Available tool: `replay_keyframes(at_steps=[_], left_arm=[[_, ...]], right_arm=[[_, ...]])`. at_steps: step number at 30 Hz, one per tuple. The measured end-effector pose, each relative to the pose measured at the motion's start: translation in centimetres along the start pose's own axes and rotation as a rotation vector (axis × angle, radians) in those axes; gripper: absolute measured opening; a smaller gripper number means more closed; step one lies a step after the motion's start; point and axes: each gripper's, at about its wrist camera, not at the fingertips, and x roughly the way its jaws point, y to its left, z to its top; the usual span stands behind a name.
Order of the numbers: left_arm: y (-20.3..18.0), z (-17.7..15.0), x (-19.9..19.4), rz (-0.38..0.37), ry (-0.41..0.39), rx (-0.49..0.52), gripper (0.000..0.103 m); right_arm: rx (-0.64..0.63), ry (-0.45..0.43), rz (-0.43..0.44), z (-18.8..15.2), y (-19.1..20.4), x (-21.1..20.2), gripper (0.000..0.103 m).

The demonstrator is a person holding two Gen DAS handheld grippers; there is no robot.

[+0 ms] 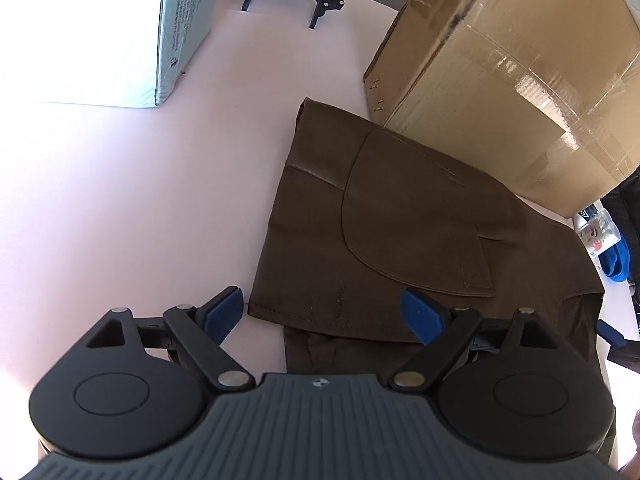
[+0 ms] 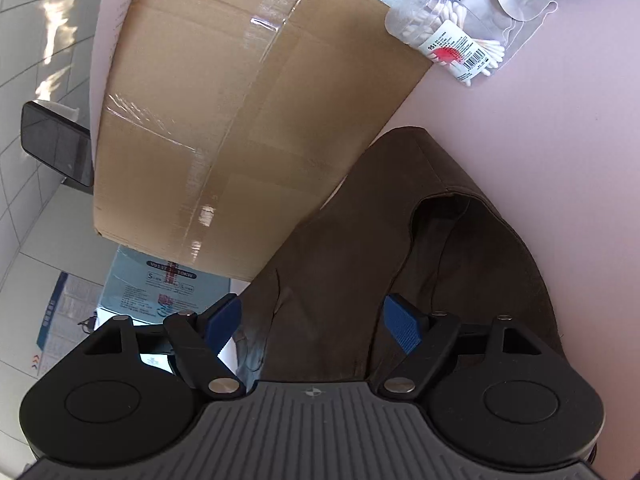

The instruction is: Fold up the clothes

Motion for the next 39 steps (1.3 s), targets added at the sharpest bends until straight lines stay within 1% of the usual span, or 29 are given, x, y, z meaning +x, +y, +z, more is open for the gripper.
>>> replay_keyframes(at_steps=[1, 3, 4, 6, 8, 9, 11, 12, 13, 14, 15, 16, 17, 18, 19, 21, 22, 24, 28, 30, 32, 35, 39], left_arm=[[0.1, 0.2, 0.2, -0.007, -0.002, 0.012, 0.085], [0.4, 0.7, 0.5, -0.021, -0.009, -0.002, 0.085], [0.5, 1.0, 0.6, -0.030, -0.011, -0.009, 0.084], [0.5, 1.6, 0.6, -0.055, -0.015, -0.019, 0.080], [0.3, 2.2, 0.6, -0.064, -0.034, -0.016, 0.080], [0.0, 2.5, 0.6, -0.064, -0.038, -0.006, 0.078], [-0.8, 2.9, 0.7, -0.048, -0.041, 0.019, 0.069], [-1.1, 3.0, 0.8, -0.032, -0.043, 0.031, 0.061], [-1.4, 3.0, 1.0, -0.009, -0.041, 0.042, 0.048], [-1.7, 2.9, 1.3, 0.018, -0.035, 0.054, 0.040], [-1.9, 2.8, 1.5, 0.044, -0.030, 0.067, 0.028], [-2.0, 2.6, 1.7, 0.070, -0.029, 0.078, 0.020], [-2.1, 2.5, 1.7, 0.087, -0.033, 0.084, 0.017], [-2.1, 2.5, 1.6, 0.095, -0.038, 0.085, 0.016], [-2.0, 2.4, 1.4, 0.095, -0.045, 0.083, 0.015], [-1.9, 2.4, 0.8, 0.084, -0.063, 0.073, 0.014], [-2.0, 2.4, 0.6, 0.088, -0.074, 0.077, 0.014], [-1.9, 2.3, -0.2, 0.078, -0.098, 0.073, 0.014], [-1.9, 2.4, -1.3, 0.011, -0.130, 0.054, 0.014], [-2.1, 2.4, -1.3, -0.012, -0.136, 0.060, 0.014], [-2.1, 2.3, -1.0, -0.037, -0.123, 0.053, 0.014], [-2.1, 2.2, -0.4, -0.025, -0.104, 0.051, 0.014], [-1.6, 2.1, -0.6, -0.042, -0.104, 0.030, 0.014]], right_arm=[[0.024, 0.014, -0.004, 0.2, -0.9, 0.6, 0.076], [0.057, 0.021, -0.003, 0.6, -2.0, 1.3, 0.070], [0.043, 0.010, -0.007, 0.8, -2.0, 1.3, 0.070], [-0.011, -0.023, -0.026, 1.1, -1.6, 1.3, 0.069], [-0.045, -0.051, -0.037, 1.1, -1.3, 1.3, 0.069], [-0.047, -0.052, -0.038, 1.2, -1.4, 1.6, 0.070], [-0.040, -0.051, -0.048, 1.4, -1.4, 2.3, 0.069], [-0.036, -0.052, -0.054, 1.5, -1.5, 2.6, 0.069], [-0.042, -0.055, -0.062, 1.6, -1.3, 2.9, 0.069], [-0.057, -0.059, -0.072, 1.8, -1.1, 3.1, 0.069], [-0.077, -0.063, -0.085, 1.8, -0.8, 3.3, 0.068], [-0.102, -0.068, -0.104, 1.7, -0.5, 3.4, 0.065], [-0.121, -0.072, -0.124, 1.6, -0.2, 3.4, 0.054], [-0.142, -0.076, -0.151, 1.5, 0.0, 3.5, 0.040], [-0.162, -0.077, -0.177, 1.4, 0.0, 3.6, 0.033], [-0.175, -0.069, -0.200, 1.5, -0.3, 3.8, 0.010], [-0.174, -0.065, -0.206, 1.6, -0.5, 3.9, 0.006], [-0.167, -0.065, -0.199, 1.6, -0.8, 3.8, 0.004], [-0.178, -0.078, -0.165, 1.5, -0.6, 3.2, 0.003], [-0.185, -0.085, -0.138, 1.3, -0.6, 2.4, 0.003], [-0.183, -0.093, -0.110, 1.4, -0.5, 1.8, 0.003], [-0.162, -0.092, -0.097, 1.4, -0.9, 1.3, 0.003], [-0.159, -0.092, -0.099, 1.4, -1.0, 1.0, 0.003]])
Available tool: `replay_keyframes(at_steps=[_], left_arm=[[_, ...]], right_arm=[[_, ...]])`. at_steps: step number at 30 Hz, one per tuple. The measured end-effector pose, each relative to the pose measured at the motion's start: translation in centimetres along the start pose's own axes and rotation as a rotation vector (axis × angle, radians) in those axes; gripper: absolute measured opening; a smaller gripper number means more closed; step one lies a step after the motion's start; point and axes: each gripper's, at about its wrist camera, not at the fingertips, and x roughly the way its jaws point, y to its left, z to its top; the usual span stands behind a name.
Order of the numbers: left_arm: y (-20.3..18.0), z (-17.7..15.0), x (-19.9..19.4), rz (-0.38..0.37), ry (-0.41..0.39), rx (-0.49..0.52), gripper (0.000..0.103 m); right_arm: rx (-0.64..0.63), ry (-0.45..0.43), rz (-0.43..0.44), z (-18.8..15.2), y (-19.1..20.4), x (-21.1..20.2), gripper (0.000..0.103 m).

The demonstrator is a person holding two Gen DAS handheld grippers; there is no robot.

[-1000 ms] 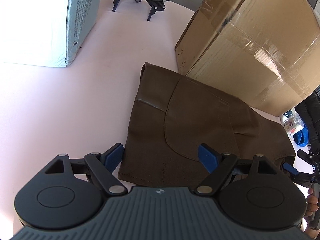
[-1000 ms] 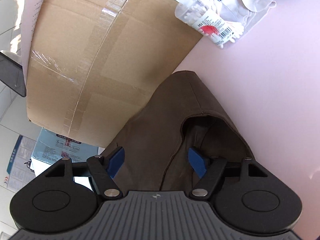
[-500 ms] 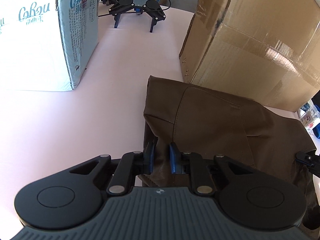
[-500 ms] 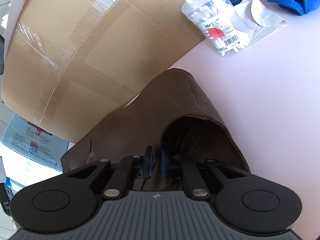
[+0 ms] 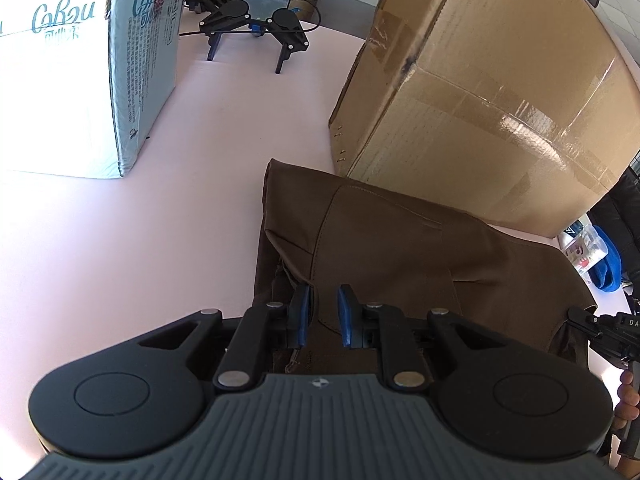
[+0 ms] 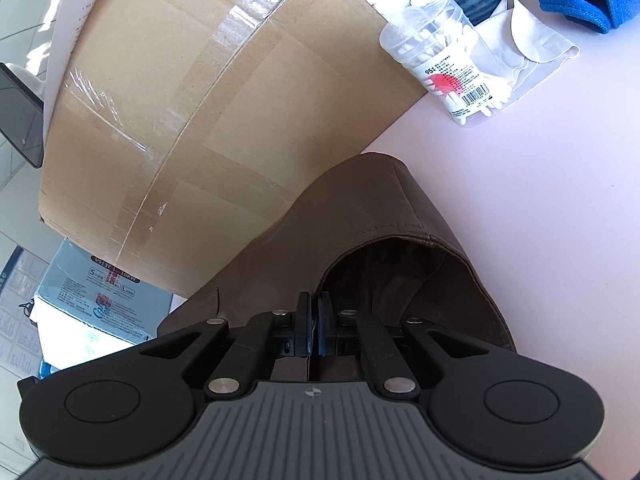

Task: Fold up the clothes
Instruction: 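Grasp the folded jacket edge with the left gripper while the right gripper holds the fold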

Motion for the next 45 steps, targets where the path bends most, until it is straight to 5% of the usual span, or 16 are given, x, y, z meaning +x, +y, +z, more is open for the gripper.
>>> replay_keyframes(at_steps=[6, 8, 10, 11, 18, 22, 28, 37, 42, 45], left_arm=[[0.6, -0.1, -0.1, 0.082, -0.001, 0.012, 0.017], [1.2, -0.1, -0.4, 0.112, -0.011, 0.019, 0.037], [2.1, 0.0, -0.7, 0.106, -0.021, 0.002, 0.084], [2.6, 0.0, -0.8, 0.085, -0.024, -0.015, 0.085], [3.6, -0.4, 0.4, -0.040, 0.062, -0.062, 0.084], [1.9, -1.0, 1.2, 0.000, 0.091, -0.005, 0.061], [0.6, -1.3, 0.1, 0.116, 0.024, 0.078, 0.028], [2.4, -1.0, 0.4, 0.033, 0.046, 0.011, 0.023], [3.7, -1.0, 1.6, 0.045, 0.072, -0.012, 0.025], [3.7, -0.9, 1.2, 0.081, 0.053, 0.008, 0.043]], right_arm=[[-0.020, -0.010, -0.012, 0.2, 1.4, 0.7, 0.003], [-0.026, -0.009, -0.015, 0.0, 1.4, 0.7, 0.003], [-0.024, -0.006, -0.018, 0.0, 1.3, 0.7, 0.003], [-0.019, -0.005, -0.018, 0.0, 1.2, 0.6, 0.003], [0.037, -0.018, 0.057, 0.1, 0.8, -0.6, 0.003], [0.030, -0.020, 0.054, 0.1, 1.0, -0.7, 0.003], [0.029, 0.007, 0.062, 0.1, 1.1, -0.1, 0.003], [0.043, 0.030, 0.072, -0.1, 0.7, 0.3, 0.003], [0.060, 0.051, 0.033, -0.2, 0.2, 1.0, 0.004], [0.060, 0.044, 0.012, -0.2, 0.0, 0.9, 0.004]])
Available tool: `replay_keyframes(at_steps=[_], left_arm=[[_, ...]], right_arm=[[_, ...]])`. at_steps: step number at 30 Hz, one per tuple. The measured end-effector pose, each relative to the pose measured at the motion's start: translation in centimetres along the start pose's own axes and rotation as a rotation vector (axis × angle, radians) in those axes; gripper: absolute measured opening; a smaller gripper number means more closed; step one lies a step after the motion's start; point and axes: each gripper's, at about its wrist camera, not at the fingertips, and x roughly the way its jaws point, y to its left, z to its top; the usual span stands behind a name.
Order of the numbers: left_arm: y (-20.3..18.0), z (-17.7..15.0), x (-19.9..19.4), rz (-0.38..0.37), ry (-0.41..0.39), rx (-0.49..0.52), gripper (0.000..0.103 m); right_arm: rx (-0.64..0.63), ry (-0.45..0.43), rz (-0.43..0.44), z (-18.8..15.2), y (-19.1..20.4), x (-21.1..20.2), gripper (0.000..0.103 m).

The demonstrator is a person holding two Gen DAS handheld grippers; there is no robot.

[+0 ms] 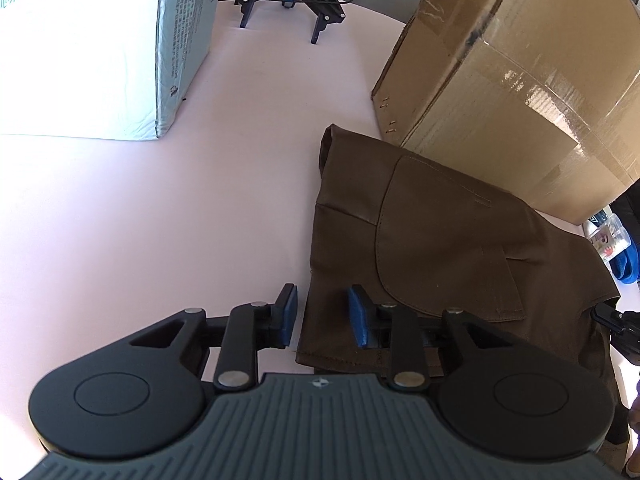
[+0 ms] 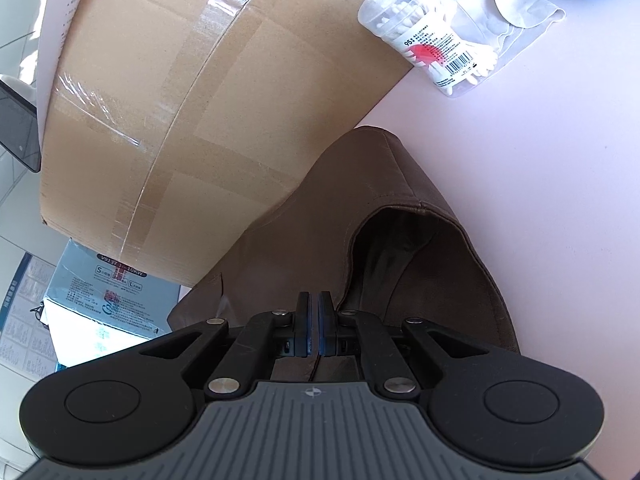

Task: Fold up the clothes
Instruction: 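Grasp the folded jacket edge with the left gripper while the right gripper holds the fold, then open both grippers and move them to the jacket's button placket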

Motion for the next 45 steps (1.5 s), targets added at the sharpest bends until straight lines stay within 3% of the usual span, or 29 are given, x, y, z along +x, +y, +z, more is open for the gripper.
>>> replay_keyframes(at_steps=[1, 3, 4, 5, 6, 8, 11, 13, 15, 21, 28, 32, 41, 44, 45], left_arm=[[-0.2, -0.1, -0.1, 0.026, -0.013, 0.024, 0.053], [-0.3, -0.2, 0.0, -0.021, 0.000, 0.030, 0.056], [-0.2, -0.2, 0.1, -0.081, 0.018, 0.017, 0.056], [-0.4, -0.2, 0.2, -0.118, 0.027, 0.011, 0.056], [-0.6, -0.2, 0.2, -0.125, 0.031, 0.017, 0.055], [-1.3, -0.3, 0.4, -0.096, 0.026, 0.038, 0.054], [-1.8, -0.3, 0.5, -0.062, 0.017, 0.044, 0.044], [-1.8, -0.3, 0.3, -0.042, 0.015, 0.038, 0.031], [-1.6, -0.3, 0.1, -0.013, 0.007, 0.013, 0.020], [-1.4, -0.3, -1.7, -0.022, -0.055, -0.003, 0.005], [-2.8, -0.9, -5.0, -0.061, -0.103, 0.021, 0.004], [-2.6, -2.3, -6.1, -0.075, -0.097, 0.027, 0.004], [-2.4, -4.0, -4.5, 0.002, -0.029, 0.035, 0.006], [-2.1, -3.8, -4.3, 0.070, -0.037, 0.032, 0.013], [-2.0, -3.6, -4.3, 0.109, -0.049, 0.040, 0.030]], right_arm=[[-0.001, -0.005, -0.008, 0.0, 0.0, -0.1, 0.006], [0.008, -0.013, -0.020, 0.0, -0.1, 0.0, 0.009], [0.025, -0.014, -0.020, 0.0, -0.4, 0.1, 0.016], [0.043, -0.012, -0.011, 0.0, -0.7, 0.2, 0.039], [0.067, -0.012, 0.031, 0.1, -1.0, 0.3, 0.048], [0.091, -0.022, 0.067, 0.2, -1.1, 0.3, 0.053], [0.061, -0.048, 0.024, 0.0, -0.3, 0.9, 0.049], [0.006, -0.057, -0.015, -0.3, 0.5, 1.4, 0.037], [-0.003, -0.054, -0.042, -0.4, 0.5, 1.8, 0.004], [0.022, -0.066, -0.015, -0.2, -0.1, 1.4, 0.003], [0.029, -0.089, 0.117, 0.3, 1.1, -1.0, 0.003], [0.033, -0.084, 0.151, 0.5, 1.0, -2.4, 0.003], [0.033, -0.034, -0.020, 0.5, -0.9, 0.0, 0.003], [0.047, -0.005, -0.033, 0.6, -1.6, 0.4, 0.012], [0.053, 0.013, 0.006, 0.8, -1.8, 0.3, 0.032]])
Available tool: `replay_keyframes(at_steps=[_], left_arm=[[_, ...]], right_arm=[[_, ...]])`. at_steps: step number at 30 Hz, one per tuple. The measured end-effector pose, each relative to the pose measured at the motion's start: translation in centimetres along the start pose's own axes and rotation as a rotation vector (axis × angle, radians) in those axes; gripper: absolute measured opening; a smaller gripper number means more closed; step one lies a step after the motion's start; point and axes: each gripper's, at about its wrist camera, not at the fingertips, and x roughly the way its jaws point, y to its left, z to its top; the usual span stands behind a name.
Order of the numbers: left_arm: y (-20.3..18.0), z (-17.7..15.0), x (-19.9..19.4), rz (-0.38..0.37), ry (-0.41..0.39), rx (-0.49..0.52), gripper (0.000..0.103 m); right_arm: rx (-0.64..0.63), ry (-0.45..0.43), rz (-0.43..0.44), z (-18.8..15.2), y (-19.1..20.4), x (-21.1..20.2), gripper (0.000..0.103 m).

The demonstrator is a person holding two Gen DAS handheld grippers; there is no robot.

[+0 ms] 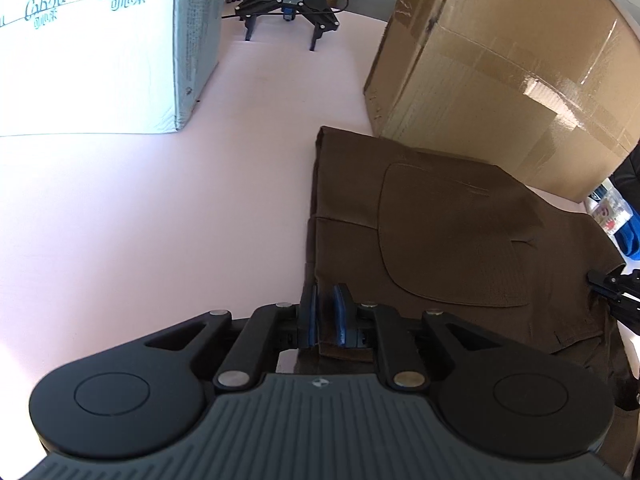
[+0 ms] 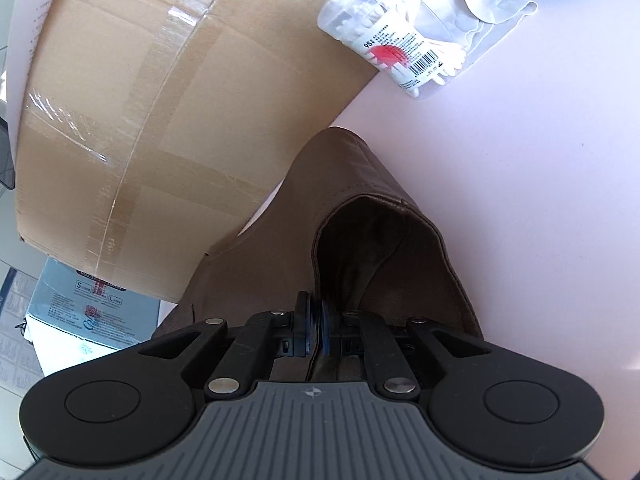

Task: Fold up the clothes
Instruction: 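Open both grippers and move them to the jacket's button placket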

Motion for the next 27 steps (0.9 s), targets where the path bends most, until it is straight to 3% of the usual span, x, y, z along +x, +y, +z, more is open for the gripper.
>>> replay_keyframes(at_steps=[1, 2, 3, 6, 7, 11, 14, 16, 18, 23, 26, 27], left_arm=[[0.3, 0.1, -0.3, 0.036, -0.019, 0.011, 0.056], [0.7, 0.1, -0.8, 0.049, -0.039, 0.018, 0.066], [1.1, -0.2, -1.7, 0.040, -0.066, 0.024, 0.076], [2.7, -1.5, -4.8, -0.055, -0.119, 0.028, 0.078], [3.2, -2.5, -5.6, -0.091, -0.122, 0.036, 0.084], [4.3, -7.1, -7.1, -0.179, -0.074, 0.096, 0.084], [3.5, -10.5, -7.8, -0.126, -0.047, 0.196, 0.084], [3.1, -11.8, -8.3, -0.121, -0.034, 0.228, 0.084], [2.9, -12.4, -8.9, -0.140, -0.033, 0.233, 0.084], [2.5, -12.9, -8.5, -0.203, 0.009, 0.204, 0.084], [1.9, -13.2, -8.2, -0.196, 0.006, 0.197, 0.084], [1.7, -13.3, -8.3, -0.196, 0.007, 0.190, 0.082]], right_arm=[[0.003, 0.028, 0.056, 0.2, -0.1, -0.2, 0.044], [-0.027, 0.064, 0.097, 0.3, 0.2, -0.6, 0.069], [-0.080, 0.107, 0.126, 0.3, 0.9, -1.2, 0.085], [-0.296, 0.218, 0.184, -0.7, 3.0, -3.1, 0.085], [-0.384, 0.241, 0.191, -1.6, 3.7, -3.8, 0.085], [-0.667, 0.286, 0.238, -6.3, 5.9, -6.3, 0.080], [-0.867, 0.326, 0.249, -10.2, 7.7, -6.7, 0.058], [-0.994, 0.325, 0.171, -12.5, 8.8, -6.4, 0.058], [-1.021, 0.324, 0.124, -13.5, 8.6, -5.7, 0.058], [-0.937, 0.379, 0.089, -12.8, 6.8, -4.8, 0.058], [-0.897, 0.383, 0.113, -12.7, 6.3, -4.8, 0.058], [-0.900, 0.380, 0.112, -12.9, 6.4, -4.7, 0.052]])
